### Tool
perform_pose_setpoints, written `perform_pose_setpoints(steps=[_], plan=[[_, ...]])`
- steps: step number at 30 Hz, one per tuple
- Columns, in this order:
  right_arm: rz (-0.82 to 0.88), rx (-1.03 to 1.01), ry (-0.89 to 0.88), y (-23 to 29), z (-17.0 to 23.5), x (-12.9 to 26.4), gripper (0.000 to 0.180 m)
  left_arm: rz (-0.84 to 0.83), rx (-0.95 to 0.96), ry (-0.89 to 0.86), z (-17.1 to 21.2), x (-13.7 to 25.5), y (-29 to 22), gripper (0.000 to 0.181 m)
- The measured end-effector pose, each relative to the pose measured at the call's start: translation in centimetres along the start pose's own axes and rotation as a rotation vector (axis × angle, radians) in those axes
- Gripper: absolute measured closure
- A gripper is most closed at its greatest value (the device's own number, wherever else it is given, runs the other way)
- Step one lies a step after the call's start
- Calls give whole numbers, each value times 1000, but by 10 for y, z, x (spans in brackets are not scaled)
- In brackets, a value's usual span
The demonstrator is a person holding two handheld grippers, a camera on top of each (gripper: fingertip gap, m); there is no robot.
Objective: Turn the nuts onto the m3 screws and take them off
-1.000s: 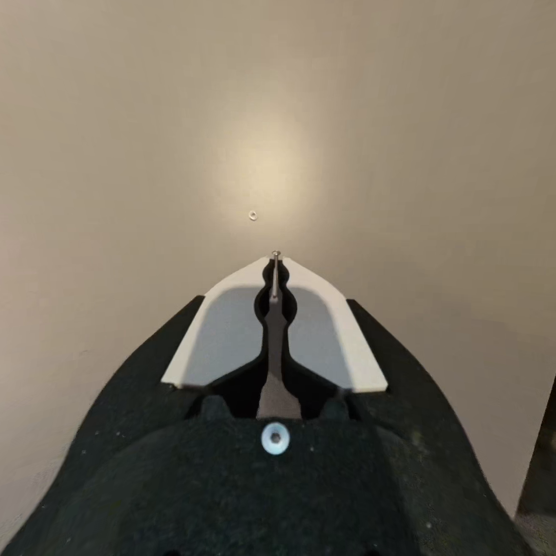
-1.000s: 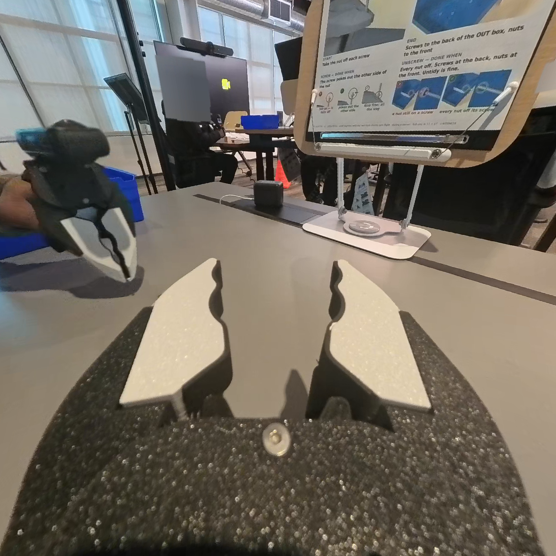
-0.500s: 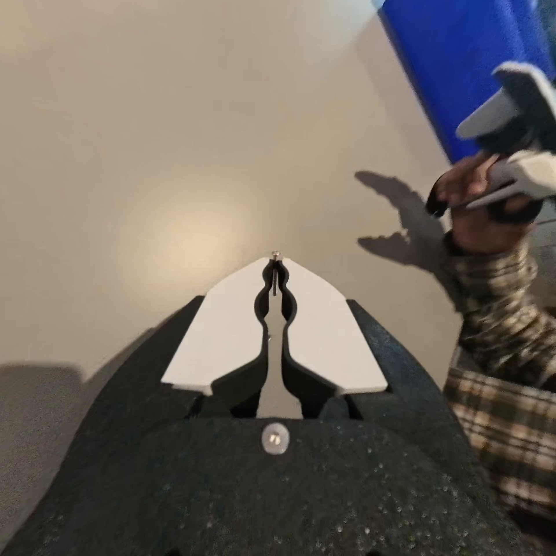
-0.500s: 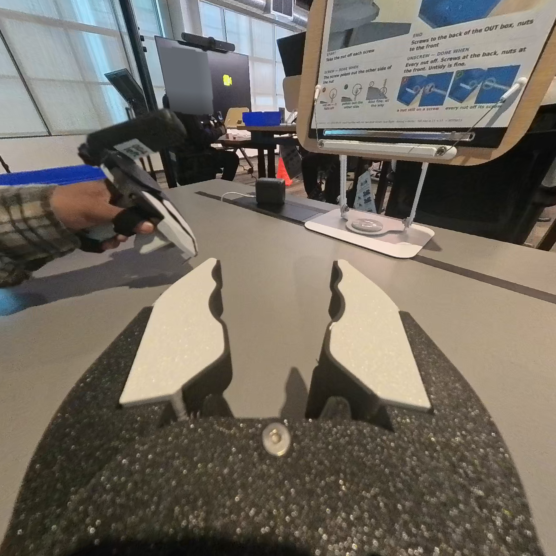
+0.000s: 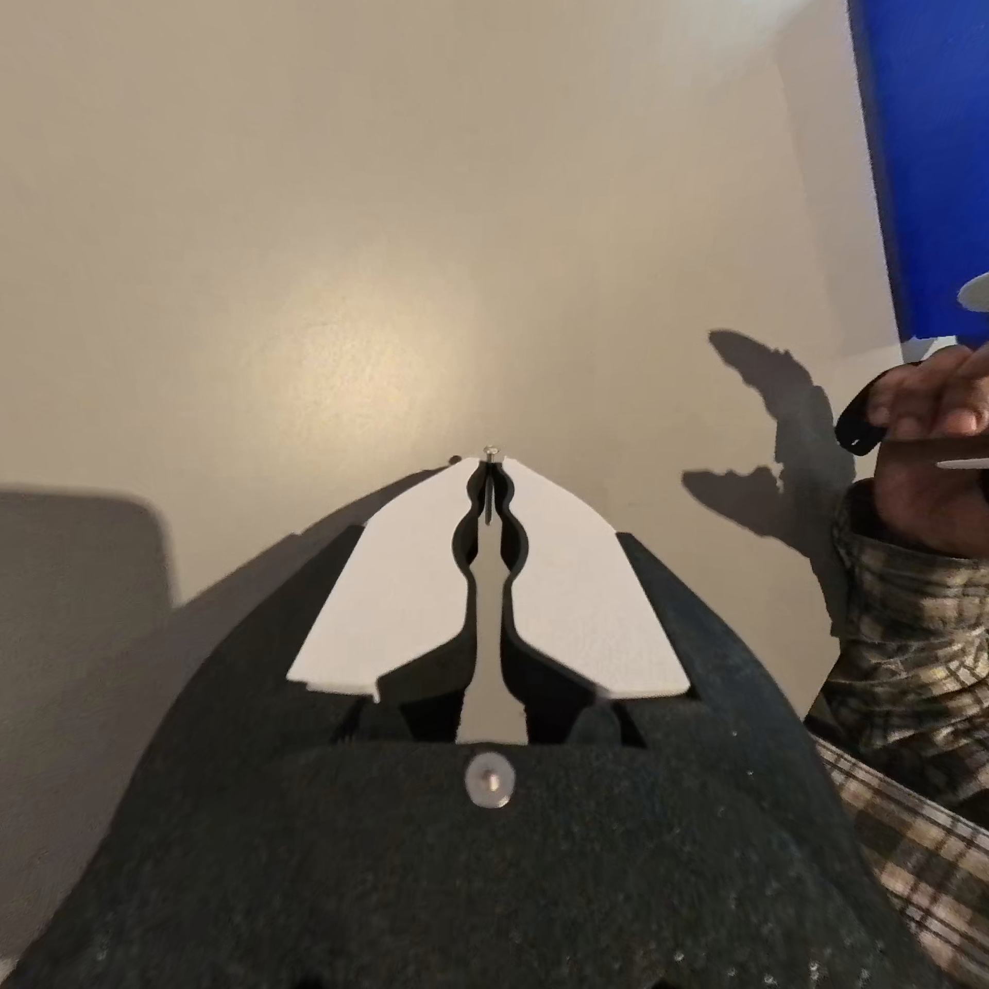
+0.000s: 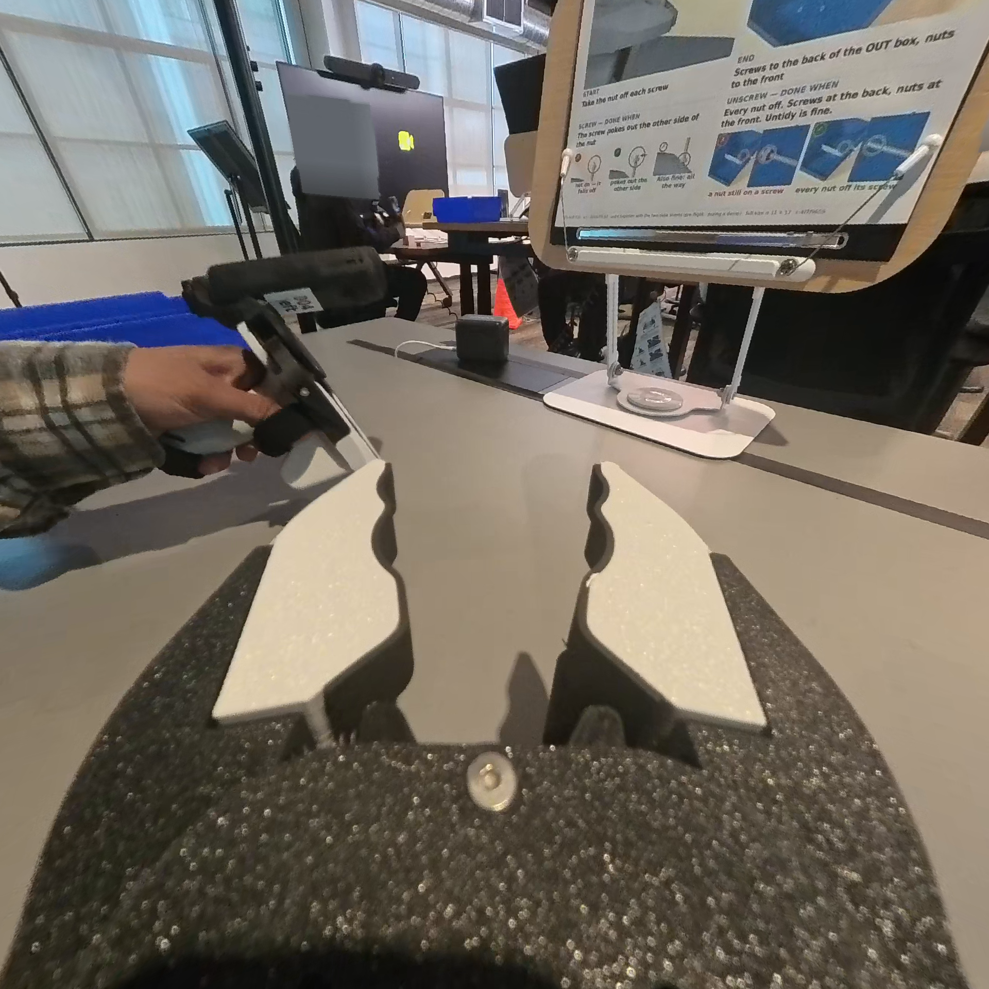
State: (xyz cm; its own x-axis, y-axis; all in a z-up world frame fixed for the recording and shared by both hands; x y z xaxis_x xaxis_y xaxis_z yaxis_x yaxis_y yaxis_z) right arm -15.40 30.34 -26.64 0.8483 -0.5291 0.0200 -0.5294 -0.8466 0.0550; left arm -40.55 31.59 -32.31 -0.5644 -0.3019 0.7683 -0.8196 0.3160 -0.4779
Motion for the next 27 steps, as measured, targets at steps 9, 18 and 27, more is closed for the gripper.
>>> perform_pose_setpoints(steps=[9, 18, 27], plan=[[-2, -1, 3, 0, 1, 0, 110, -10, 16, 20, 7, -7, 7, 179], [-3, -1, 2, 1, 1, 1, 110, -6, 1, 2, 5, -3, 10, 171], [-4, 5, 7, 1, 1, 1, 110, -13, -49, -19, 0, 8, 12, 167]])
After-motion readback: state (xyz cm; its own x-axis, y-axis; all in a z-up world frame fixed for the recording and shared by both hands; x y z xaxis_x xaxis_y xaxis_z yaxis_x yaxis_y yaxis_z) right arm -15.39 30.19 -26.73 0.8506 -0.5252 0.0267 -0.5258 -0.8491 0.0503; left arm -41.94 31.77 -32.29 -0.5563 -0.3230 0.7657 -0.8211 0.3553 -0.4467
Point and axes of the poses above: each gripper's, where its closed fingertips meet, x back along the fingers, z out of its underside, y = z × x across the jaws, the point moved 7 cm from there along x, back along the fingers, and after that the axes turned 2 degrees about -x, right-handed, at the moved point
